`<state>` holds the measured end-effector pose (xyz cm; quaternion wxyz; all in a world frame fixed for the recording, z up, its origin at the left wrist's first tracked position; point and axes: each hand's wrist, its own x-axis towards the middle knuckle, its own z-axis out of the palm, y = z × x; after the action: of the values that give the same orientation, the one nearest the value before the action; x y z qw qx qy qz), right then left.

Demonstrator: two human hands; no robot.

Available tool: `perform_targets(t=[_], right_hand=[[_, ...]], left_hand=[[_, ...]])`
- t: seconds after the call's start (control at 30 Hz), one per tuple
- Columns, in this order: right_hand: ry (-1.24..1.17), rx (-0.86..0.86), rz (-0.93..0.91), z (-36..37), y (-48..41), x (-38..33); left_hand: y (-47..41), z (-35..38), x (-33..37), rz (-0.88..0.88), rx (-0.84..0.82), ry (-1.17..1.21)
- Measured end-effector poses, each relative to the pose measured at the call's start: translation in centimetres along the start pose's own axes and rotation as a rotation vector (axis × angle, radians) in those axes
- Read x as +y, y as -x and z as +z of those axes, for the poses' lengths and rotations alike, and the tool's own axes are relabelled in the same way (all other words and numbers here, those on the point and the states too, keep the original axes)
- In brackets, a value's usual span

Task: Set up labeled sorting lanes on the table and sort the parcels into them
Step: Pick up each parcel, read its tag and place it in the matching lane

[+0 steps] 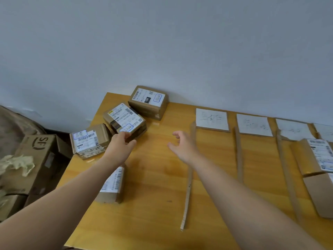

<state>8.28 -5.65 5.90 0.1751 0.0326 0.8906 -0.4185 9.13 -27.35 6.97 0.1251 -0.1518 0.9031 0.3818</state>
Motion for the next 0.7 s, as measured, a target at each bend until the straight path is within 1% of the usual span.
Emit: perform_targets(t=[0.07,0.13,0.23,0.37,0.5,0.6,0.7], right_hand=[[0.007,-0.061,0.018,2.2,-1.2,-1.3],[0.001,-0.087,0.034,3.9,-2.9,-2.6],[-0.036,-0.077,0.039,5.5,-5.7,-4.5],[-0.095,-0.121,0.073,5.7,-8.6,-6.5],[-0.19,-0.193,0.135,5.9,-10.2,-6.9],[-0.137,-0.177,0.157,6.0,-10.3,-6.7],[-0.189,-0.116,0.176,5.8,-9.8,-5.8]], left_hand=[[-1.4,-1.1,-0.9,-0.047,0.015,0.026],[-2.8,-1.7,-1.4,-0.093,0.0,0.102],[-4.7,-2.3,-1.6,-0.204,-0.094,0.257],[-6.5,-2.2,-1.7,-0.327,-0.2,0.475],[-7.3,-1.6,-1.8,-0.446,-0.185,0.661],[-7.1,-1.2,-1.6,-0.49,-0.173,0.69],[-6.9,-0.8,-1.8,-0.462,-0.155,0.656]])
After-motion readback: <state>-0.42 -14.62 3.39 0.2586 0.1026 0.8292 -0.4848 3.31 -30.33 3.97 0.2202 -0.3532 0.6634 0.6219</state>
